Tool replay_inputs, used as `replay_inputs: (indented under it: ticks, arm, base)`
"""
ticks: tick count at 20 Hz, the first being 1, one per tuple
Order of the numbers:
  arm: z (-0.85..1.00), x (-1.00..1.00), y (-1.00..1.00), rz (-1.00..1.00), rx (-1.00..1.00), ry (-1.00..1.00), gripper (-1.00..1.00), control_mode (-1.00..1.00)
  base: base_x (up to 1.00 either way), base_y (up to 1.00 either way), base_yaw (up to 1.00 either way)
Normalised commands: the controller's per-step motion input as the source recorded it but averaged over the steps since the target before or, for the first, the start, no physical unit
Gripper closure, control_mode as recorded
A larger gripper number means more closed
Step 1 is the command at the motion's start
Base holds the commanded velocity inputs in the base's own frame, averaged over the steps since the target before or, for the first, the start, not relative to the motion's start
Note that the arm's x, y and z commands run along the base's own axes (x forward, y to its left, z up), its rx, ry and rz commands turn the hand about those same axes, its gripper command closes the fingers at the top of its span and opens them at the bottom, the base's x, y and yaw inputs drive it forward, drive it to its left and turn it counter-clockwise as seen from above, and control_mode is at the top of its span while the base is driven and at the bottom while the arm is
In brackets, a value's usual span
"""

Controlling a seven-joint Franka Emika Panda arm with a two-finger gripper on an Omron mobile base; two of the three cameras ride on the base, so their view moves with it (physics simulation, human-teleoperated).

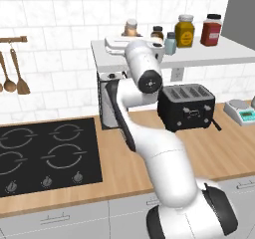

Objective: Put the shaker and condiment bottle from the counter next to their counterparts in the cabinet.

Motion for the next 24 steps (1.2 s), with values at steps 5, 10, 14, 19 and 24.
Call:
replay_inputs:
  ticks: [5,10,14,19,24]
  arm:
    - [-0.07,0.00,0.62,-0.25,-0.01,0.27,1.00,-1.00]
    - [0.00,0.24,0.20,-0.19,0.00,0.14,1.00,-1.00]
    - [0.00,0.58,-0.04,-0.13,0.00,0.05,1.00,-1.00]
    - [-0.16,0.22,0.07,-0.02,-0.02,0.00,1.00,-1.00]
    - [-0.26,0.10,-0.05,0.00,0.00,-0.01,1.00,-1.00]
  base:
    - [0.00,0.00,0.00]
    - [0.00,0.00,0.00]
    - [0.00,0.00,0.00]
    - [0.00,0.00,0.00]
    - [0.00,0.00,0.00]
